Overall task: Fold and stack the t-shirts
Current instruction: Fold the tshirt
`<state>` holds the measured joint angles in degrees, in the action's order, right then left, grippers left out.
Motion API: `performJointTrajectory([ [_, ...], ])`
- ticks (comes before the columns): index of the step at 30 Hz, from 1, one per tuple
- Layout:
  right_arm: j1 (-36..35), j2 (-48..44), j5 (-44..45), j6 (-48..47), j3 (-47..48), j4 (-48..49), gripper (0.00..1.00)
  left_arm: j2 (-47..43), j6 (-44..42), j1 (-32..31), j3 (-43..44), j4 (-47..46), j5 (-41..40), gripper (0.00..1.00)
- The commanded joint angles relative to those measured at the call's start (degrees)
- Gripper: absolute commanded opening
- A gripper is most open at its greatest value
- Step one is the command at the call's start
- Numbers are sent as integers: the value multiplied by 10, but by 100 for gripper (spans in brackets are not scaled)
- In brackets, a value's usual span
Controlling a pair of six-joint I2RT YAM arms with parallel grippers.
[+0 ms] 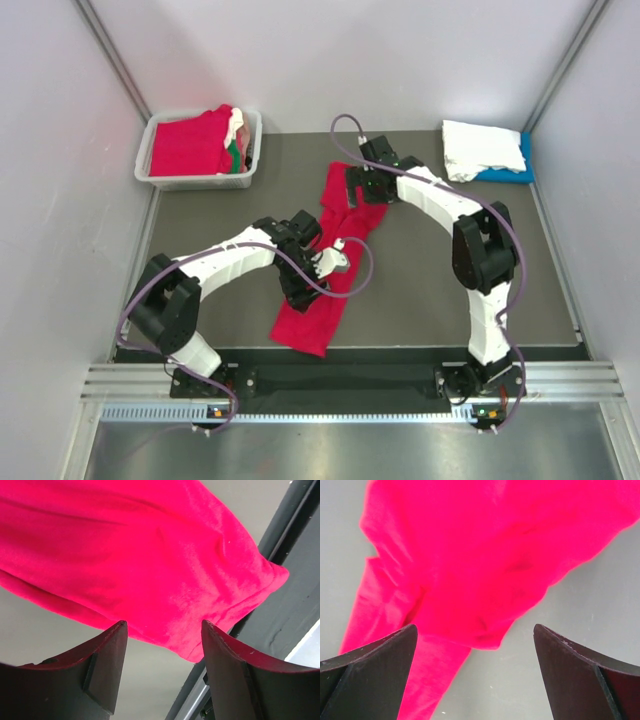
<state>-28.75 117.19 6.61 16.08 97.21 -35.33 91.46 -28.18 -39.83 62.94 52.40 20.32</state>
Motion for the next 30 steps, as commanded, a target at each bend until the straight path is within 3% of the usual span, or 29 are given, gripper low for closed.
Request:
performJointTrajectory([
  [1,-4,23,-31,15,60,4,100,-3,2,0,-4,-25,-5,65],
  [3,-4,57,-44,16,92,23,100,-1,3,0,-5,-26,-6,65],
  [6,-3,163,-40,10,236,-49,100,6,7,0,3,-24,2,63],
  [9,-3,215,-43,16,297,-53,100,4,12,-2,14,-14,13,59],
  [12,-2,202,-42,25,270,-32,100,-11,14,-6,21,1,15,59],
  [22,-3,75,-23,26,38,30,100,-16,18,-19,48,19,29,59],
  [30,-4,57,2,-6,47,14,99,-13,15,-24,46,21,18,59],
])
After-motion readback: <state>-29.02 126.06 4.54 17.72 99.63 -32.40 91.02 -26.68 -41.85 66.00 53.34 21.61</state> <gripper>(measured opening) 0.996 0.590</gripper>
